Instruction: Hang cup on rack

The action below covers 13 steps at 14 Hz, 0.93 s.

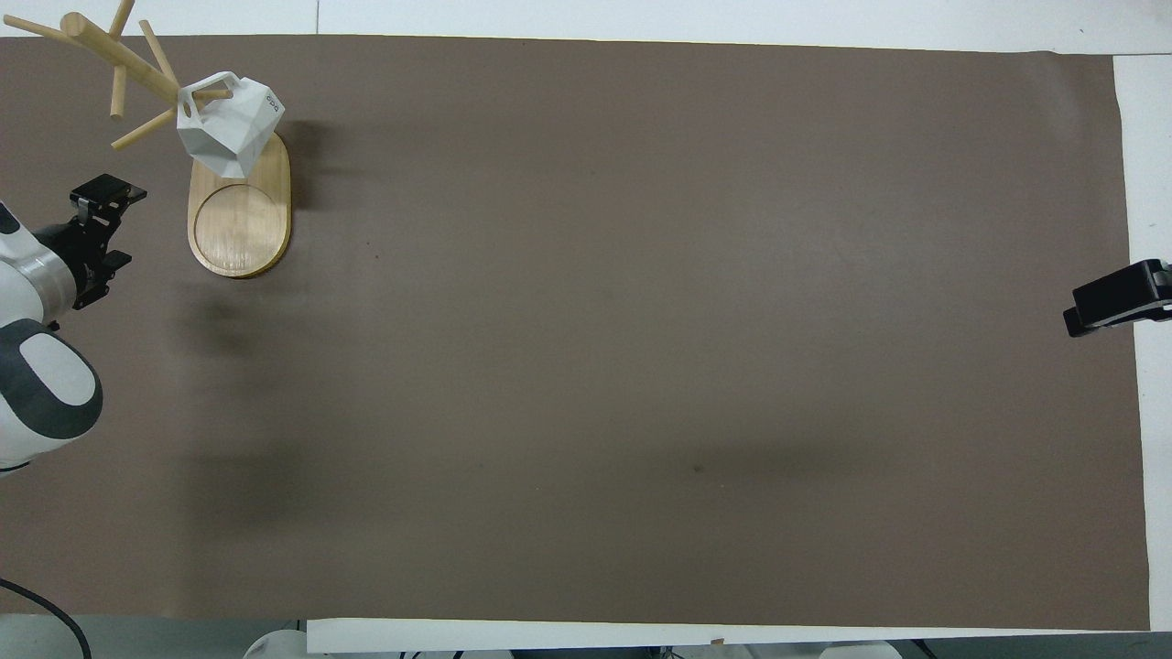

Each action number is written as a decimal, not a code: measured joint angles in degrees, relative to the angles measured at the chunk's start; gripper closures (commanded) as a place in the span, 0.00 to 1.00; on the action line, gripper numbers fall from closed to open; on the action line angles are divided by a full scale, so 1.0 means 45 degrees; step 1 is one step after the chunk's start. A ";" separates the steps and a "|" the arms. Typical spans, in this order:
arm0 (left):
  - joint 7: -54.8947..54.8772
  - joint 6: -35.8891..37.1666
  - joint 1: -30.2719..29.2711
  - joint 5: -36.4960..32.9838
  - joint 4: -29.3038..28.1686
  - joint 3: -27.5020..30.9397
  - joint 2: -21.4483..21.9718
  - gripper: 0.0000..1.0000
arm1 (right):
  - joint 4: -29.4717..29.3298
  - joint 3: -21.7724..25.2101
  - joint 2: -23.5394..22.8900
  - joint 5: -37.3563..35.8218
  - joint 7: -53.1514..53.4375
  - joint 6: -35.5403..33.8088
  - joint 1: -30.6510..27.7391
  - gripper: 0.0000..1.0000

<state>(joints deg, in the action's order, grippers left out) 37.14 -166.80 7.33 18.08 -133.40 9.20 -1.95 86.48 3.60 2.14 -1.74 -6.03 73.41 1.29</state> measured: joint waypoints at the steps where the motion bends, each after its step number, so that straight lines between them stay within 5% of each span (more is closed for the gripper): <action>1: -0.0068 0.1079 -0.0020 -0.0213 0.0528 0.0002 0.0120 0.01 | 0.0030 0.0037 -0.0034 0.0000 0.0000 0.0000 -0.0008 0.00; 3: -0.0212 0.3838 -0.0040 -0.1722 0.1717 0.0006 0.0534 0.01 | 0.0049 0.0079 -0.0114 0.0000 0.0000 0.0005 -0.0016 0.00; 6: -0.1029 0.9053 0.0176 -0.6149 0.3680 -0.0179 0.1271 0.01 | 0.0059 0.0080 -0.0150 0.0000 0.0001 0.0011 -0.0014 0.00; 10: -0.4472 1.4492 0.1135 -0.6694 0.6042 -0.0293 0.1414 0.01 | 0.0060 0.0083 -0.0150 0.0000 0.0000 0.0028 -0.0017 0.00; 13: -0.6566 1.6373 0.1317 -0.5694 0.7019 -0.0242 0.1392 0.01 | 0.0065 0.0086 -0.0150 0.0000 0.0000 0.0067 -0.0022 0.00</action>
<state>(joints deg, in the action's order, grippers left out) 7.59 -93.12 13.26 -7.54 -101.81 8.11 4.32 86.77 3.99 1.46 -1.74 -6.03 73.72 1.19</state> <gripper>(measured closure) 0.004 0.000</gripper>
